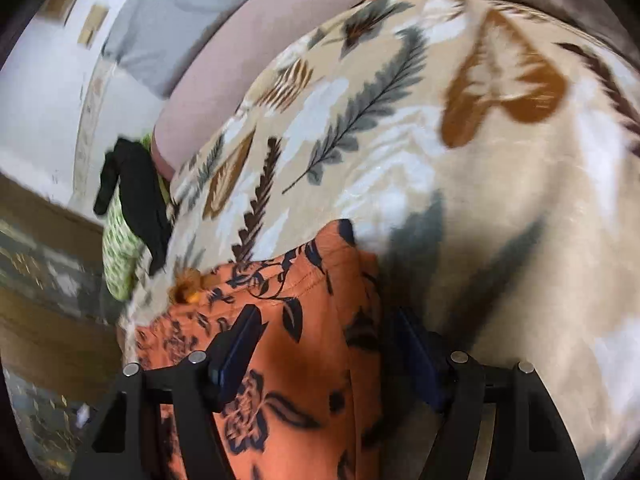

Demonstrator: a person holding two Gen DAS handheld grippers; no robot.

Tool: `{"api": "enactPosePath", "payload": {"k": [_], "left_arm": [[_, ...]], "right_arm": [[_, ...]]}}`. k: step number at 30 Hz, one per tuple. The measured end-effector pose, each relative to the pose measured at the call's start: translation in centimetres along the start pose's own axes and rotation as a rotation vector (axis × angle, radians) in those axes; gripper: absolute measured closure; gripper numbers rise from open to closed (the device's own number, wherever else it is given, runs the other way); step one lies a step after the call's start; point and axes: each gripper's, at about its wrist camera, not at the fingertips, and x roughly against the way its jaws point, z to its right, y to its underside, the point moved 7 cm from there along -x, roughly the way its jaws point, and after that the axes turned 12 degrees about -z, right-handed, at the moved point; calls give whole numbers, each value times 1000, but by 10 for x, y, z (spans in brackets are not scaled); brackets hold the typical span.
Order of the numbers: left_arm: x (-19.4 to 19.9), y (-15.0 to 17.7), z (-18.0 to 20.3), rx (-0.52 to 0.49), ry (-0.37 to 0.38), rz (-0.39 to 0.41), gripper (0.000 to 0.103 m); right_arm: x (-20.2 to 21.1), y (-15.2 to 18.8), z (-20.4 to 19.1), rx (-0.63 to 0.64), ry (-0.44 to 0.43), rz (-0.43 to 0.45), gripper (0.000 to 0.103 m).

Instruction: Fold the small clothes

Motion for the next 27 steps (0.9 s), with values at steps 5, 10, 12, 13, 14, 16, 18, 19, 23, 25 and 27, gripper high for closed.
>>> {"api": "enactPosePath", "payload": {"k": [5,10,12,13,14,16,18,19,23,25,27], "left_arm": [[-1,0,-1,1,8,5,10],[2,-2,-2,8,19,-18,10],[9,-3,-9,35,29,-19,10],[14,-3,-13,51,32,-11,10],[22,-3,-19,73,36,9,10],[35,-1,-29,105,37,36,10],[51,3,-44,143,31,68,10],[59,6,-53,166,24,82,10],[78,29,-94,275,9,95,10],[75,42,-113,334,12,69,10],[68,56,-130,406,41,26,10]], "right_arm": [[22,-6,-22,13,2,80,90],[-3,-2,10,-122,40,23,74],[16,3,5,-131,78,67,42],[28,5,0,-114,122,105,40],[41,9,-8,-95,153,141,40],[57,17,-32,-55,127,176,40],[70,33,-62,-10,59,198,40],[70,42,-77,17,13,184,40],[46,88,-113,75,-130,92,37],[24,106,-108,73,-111,50,37],[2,117,-84,9,-50,1,37]]}}
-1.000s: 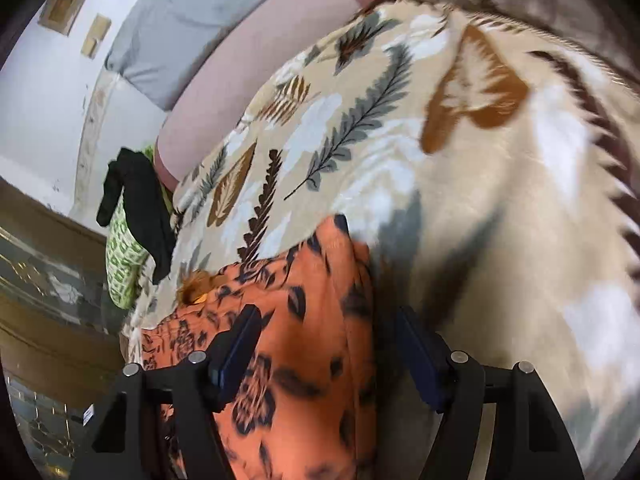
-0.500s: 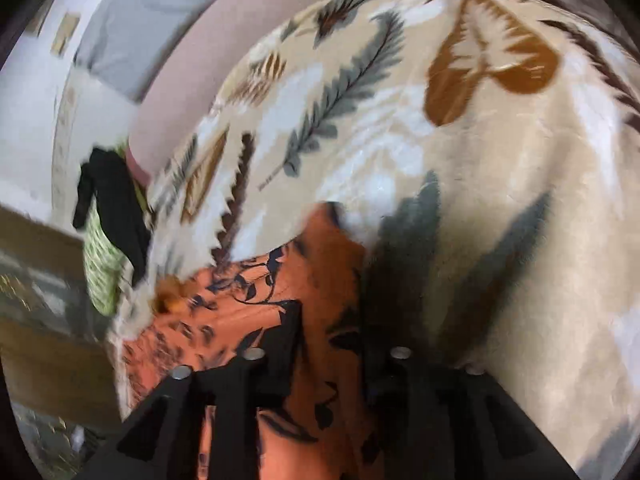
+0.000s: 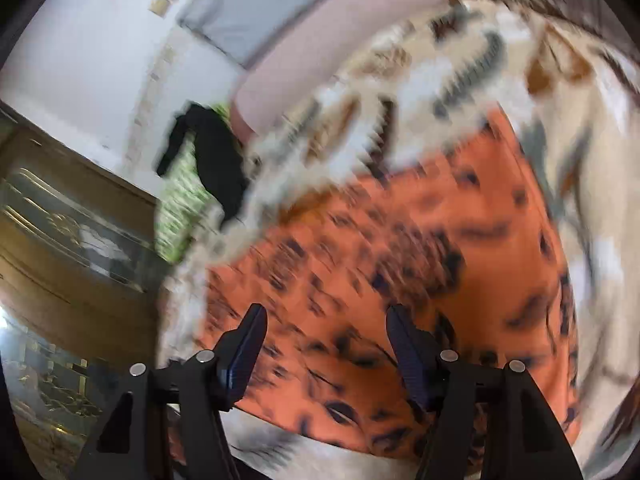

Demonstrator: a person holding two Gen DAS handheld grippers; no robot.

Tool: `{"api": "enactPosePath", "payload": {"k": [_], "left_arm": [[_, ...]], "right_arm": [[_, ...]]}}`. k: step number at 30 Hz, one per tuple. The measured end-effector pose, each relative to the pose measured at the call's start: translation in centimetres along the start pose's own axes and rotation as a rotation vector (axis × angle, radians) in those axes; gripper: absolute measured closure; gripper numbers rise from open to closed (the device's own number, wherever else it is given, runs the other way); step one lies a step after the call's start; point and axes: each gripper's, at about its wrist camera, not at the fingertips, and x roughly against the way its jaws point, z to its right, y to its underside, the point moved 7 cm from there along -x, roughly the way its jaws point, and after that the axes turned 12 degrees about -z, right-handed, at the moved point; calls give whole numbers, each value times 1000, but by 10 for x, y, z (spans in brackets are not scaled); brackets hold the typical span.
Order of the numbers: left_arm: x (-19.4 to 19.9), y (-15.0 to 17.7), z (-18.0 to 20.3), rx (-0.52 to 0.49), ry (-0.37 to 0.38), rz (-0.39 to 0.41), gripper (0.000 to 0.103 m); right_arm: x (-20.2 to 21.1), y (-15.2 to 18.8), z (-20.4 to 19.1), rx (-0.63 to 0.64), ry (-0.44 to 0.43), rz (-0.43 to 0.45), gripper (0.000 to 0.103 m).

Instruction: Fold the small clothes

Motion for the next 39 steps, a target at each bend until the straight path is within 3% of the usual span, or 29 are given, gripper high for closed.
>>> {"api": "enactPosePath", "payload": {"k": [2,5,9,11,12,13,14,16,19,21,23,26,27,29,30,31,34,36,38,39], "left_arm": [[-8,4,-16,69,35,-50,10],[-7,8,-21,121,84,-55,10],[-9,9,-16,105,109,-63,10],[-18,15,-17,104,131,-104,10],[-25,18,-15,107,149,-138,16],[-29,20,-14,111,161,-156,33],[-33,22,-15,103,134,-165,40],[-33,20,-19,88,82,-165,75],[-15,15,-22,76,82,-133,103],[9,9,-17,22,39,-42,103],[14,7,-13,-12,14,-17,103],[-26,20,-20,6,-20,-155,101],[-26,22,-21,9,-21,-146,99],[-14,17,-15,-13,-6,-106,78],[-8,14,-10,-18,11,-93,50],[1,11,-7,-20,26,-65,37],[20,2,5,-57,25,28,34],[1,6,6,-48,36,-42,34],[-33,21,1,0,70,-197,76],[-36,26,-2,7,56,-194,82]], "right_arm": [[-11,6,20,-43,-53,-10,37],[-8,6,23,-45,-69,-14,37],[-9,3,27,-51,-67,-44,37],[-8,3,29,-52,-62,-48,37],[-11,1,26,-49,-58,-49,37],[-11,1,24,-46,-54,-49,37],[-13,1,22,-44,-50,-50,37],[-13,2,20,-50,-45,-55,37],[-16,0,19,-63,-30,-68,37],[-18,-1,16,-56,-11,-76,37],[-19,-1,16,-46,6,-84,37],[-21,-2,16,-49,5,-86,37],[-21,-3,16,-52,1,-87,37],[-20,-3,16,-51,-4,-91,37],[-20,-3,17,-50,-6,-93,37],[-20,-3,17,-51,-7,-94,37],[-20,-3,18,-56,-14,-92,37],[-20,-2,18,-53,-17,-89,37],[-20,-2,18,-52,-22,-89,36],[-20,-3,19,-50,-23,-89,36]]}}
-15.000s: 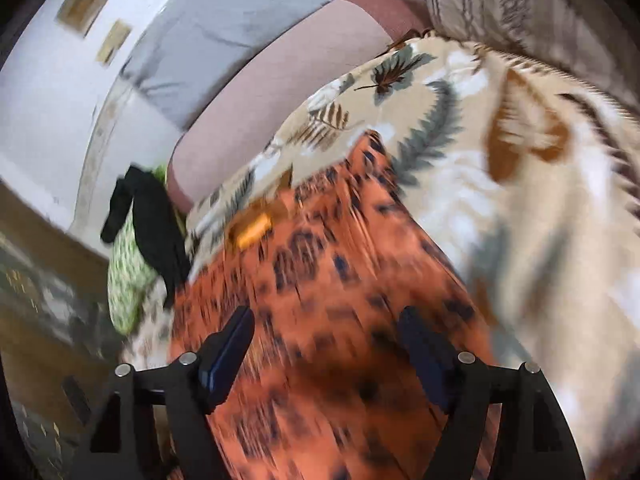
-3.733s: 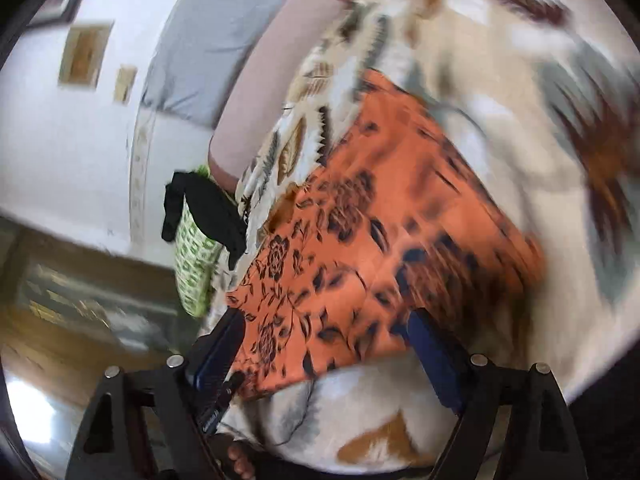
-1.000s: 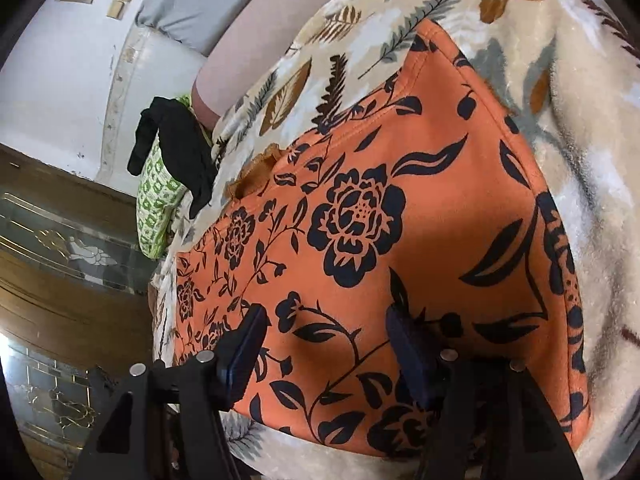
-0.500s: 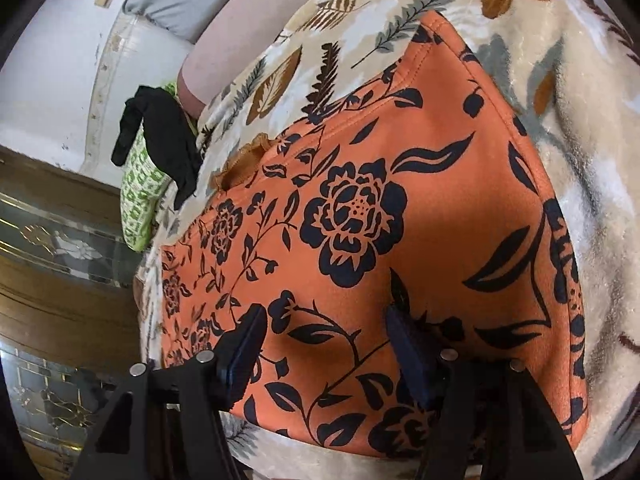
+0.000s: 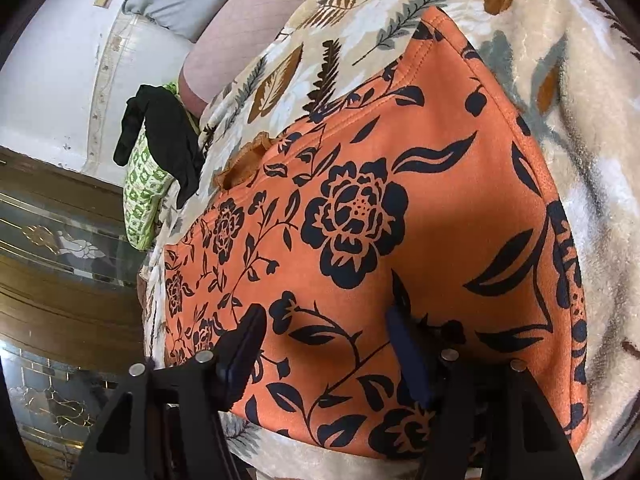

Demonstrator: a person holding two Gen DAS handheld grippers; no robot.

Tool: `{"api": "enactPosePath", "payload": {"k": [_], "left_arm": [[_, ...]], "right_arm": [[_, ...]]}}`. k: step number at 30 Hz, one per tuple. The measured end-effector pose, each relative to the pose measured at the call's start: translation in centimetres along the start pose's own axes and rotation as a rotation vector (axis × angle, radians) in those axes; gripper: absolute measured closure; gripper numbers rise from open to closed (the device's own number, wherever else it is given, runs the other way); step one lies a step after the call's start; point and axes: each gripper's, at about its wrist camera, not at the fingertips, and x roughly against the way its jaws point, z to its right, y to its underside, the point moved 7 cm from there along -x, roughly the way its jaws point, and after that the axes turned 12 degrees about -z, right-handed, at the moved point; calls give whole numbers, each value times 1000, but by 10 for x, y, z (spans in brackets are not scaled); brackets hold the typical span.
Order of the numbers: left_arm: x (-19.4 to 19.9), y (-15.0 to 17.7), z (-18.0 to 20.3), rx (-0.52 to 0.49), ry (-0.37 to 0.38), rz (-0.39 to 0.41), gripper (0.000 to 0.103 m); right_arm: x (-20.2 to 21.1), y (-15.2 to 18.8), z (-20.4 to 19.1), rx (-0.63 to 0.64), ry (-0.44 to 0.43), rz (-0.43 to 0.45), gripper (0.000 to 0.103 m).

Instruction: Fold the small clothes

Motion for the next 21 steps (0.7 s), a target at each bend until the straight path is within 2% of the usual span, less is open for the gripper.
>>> {"api": "enactPosePath", "payload": {"k": [1,3,6,8,11,12,14,15,16,18,21], "left_arm": [[3,0,0,-6,2,14,90],[18,-2,5,-31,-21,41,94],[48,-5,21,-120,-87,137,94],[48,-5,26,-152,-117,145,93],[16,-6,0,-68,-119,23,76],[16,-6,-4,-49,-100,16,72],[30,-19,-3,-62,-74,61,59],[36,-26,-1,-76,-75,91,43],[43,-40,4,-99,-74,138,34],[44,-67,15,-125,-60,167,32],[18,-114,27,-143,-19,112,32]], "right_arm": [[0,0,0,4,-1,-1,36],[1,1,0,9,-6,0,36],[1,1,1,18,-9,-2,36],[2,2,1,19,-13,-1,37],[2,2,1,20,-12,-6,36],[2,3,1,18,-14,-8,36],[3,3,1,18,-18,-12,36],[3,3,1,18,-19,-14,37],[3,2,0,19,-17,-17,36],[2,2,0,22,-12,-21,36],[3,3,-1,32,-13,-22,36]]}}
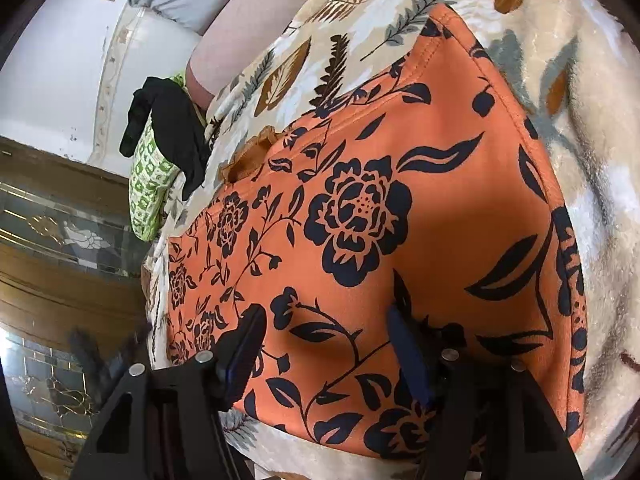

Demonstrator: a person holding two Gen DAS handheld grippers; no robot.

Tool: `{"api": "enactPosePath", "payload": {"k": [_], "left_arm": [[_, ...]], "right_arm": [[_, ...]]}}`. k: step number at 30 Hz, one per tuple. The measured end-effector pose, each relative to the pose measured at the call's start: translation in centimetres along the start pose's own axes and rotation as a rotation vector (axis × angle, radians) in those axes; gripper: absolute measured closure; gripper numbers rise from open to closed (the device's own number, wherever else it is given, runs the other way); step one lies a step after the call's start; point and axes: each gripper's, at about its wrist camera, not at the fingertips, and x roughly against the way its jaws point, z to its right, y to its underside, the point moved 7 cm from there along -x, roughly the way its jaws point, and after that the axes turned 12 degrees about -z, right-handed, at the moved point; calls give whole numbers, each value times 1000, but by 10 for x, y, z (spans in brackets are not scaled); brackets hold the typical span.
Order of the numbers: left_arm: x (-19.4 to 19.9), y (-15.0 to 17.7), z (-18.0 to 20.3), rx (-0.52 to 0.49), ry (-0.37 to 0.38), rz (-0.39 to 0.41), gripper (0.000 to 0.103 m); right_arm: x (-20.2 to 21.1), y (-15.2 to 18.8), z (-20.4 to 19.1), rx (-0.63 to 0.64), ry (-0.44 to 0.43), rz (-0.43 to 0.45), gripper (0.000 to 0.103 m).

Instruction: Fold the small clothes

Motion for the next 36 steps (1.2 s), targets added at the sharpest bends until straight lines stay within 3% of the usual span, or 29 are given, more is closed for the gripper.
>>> {"api": "enactPosePath", "payload": {"k": [2,3,4,6,9,12,18,20,22,24,27,30,31,32,33,36], "left_arm": [[-31,-23,-1,17,51,-68,38],[-51,-30,-5,42,68,-122,78],[-68,-33,-11,66,74,-181,95],[-81,-41,-20,134,139,-200,95],[-68,-40,-21,92,68,-143,95],[-77,-37,-24,71,27,-160,84],[-34,-36,-4,-29,-34,-62,76],[-9,-27,13,-81,-32,-8,69],[9,-17,29,-112,-19,28,50],[20,-1,48,-154,-2,45,45],[12,19,66,-187,-9,25,45],[-18,37,69,-162,-32,-66,45],[-28,41,67,-153,-55,-98,45],[-31,43,67,-152,-71,-97,45],[-27,43,68,-155,-80,-74,45],[-23,42,73,-153,-60,-77,44]], "right_arm": [[0,0,0,-4,-6,-1,36],[0,-1,1,-6,-8,-3,36],[0,-1,1,-7,-7,-5,36],[0,-1,1,-2,-8,-8,36],[1,-1,2,2,-13,-9,36],[-1,-2,4,-2,-17,-7,36],[5,-2,1,-20,-21,-8,37],[17,-2,-8,-2,-26,26,36],[33,-10,-19,35,-45,77,36],[43,-25,-23,34,-64,94,35],[48,-58,-15,14,-112,111,34],[43,-97,38,-121,-44,151,31],[39,-104,58,-191,-67,153,32],[42,-108,70,-254,-172,185,32],[50,-107,71,-290,-218,215,32],[71,-88,45,-177,-153,244,31]]}}
